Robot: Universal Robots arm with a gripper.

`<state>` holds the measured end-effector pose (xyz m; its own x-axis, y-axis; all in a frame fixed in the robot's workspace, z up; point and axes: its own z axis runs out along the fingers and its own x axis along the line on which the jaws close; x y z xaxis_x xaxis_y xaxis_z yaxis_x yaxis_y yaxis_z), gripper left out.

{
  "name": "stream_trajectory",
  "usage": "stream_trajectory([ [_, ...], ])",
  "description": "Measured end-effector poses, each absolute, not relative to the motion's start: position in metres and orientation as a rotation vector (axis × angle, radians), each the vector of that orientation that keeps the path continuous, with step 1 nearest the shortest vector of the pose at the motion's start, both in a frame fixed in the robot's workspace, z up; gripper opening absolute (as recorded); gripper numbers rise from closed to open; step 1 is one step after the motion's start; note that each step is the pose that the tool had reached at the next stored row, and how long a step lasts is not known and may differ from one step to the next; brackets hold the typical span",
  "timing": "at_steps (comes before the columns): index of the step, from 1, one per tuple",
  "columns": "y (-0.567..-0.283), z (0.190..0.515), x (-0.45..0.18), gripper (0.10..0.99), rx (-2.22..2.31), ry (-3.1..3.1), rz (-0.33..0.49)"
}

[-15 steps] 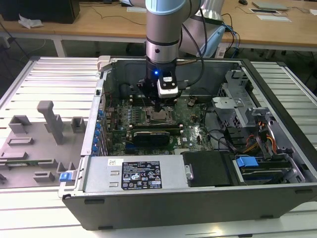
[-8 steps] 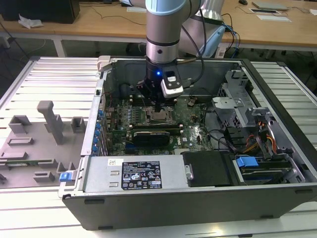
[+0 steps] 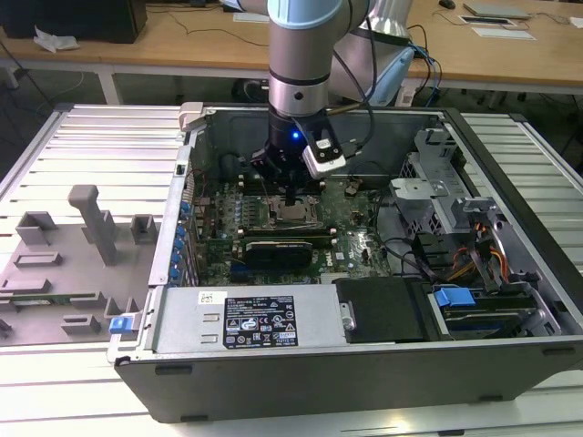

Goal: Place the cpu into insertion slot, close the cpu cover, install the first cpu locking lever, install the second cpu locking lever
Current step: 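Close the cpu cover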

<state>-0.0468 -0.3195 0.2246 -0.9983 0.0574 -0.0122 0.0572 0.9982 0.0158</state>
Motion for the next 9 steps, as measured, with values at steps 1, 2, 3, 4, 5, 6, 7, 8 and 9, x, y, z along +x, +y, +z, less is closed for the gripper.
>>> stream_trajectory([
  [1,-0.3196,0.2246,-0.0473,0.106,0.072,3.128,0.024],
  [2,-0.3196,0.2245,-0.0475,0.106,0.063,3.128,0.022],
  [3,-0.3197,0.2243,-0.0475,0.106,0.048,3.127,0.019],
  [4,-0.3197,0.2241,-0.0475,0.106,0.03,3.127,0.017],
  [5,-0.3198,0.2239,-0.0475,0.106,0.012,3.126,0.017],
  [6,-0.3198,0.2235,-0.0476,0.106,-0.023,3.125,0.016],
  [7,-0.3199,0.2231,-0.0476,0.106,-0.054,3.124,0.016],
  [8,-0.3199,0.2229,-0.0476,0.106,-0.071,3.123,0.016],
  [9,-0.3201,0.2224,-0.0476,0.106,-0.107,3.12,0.015],
])
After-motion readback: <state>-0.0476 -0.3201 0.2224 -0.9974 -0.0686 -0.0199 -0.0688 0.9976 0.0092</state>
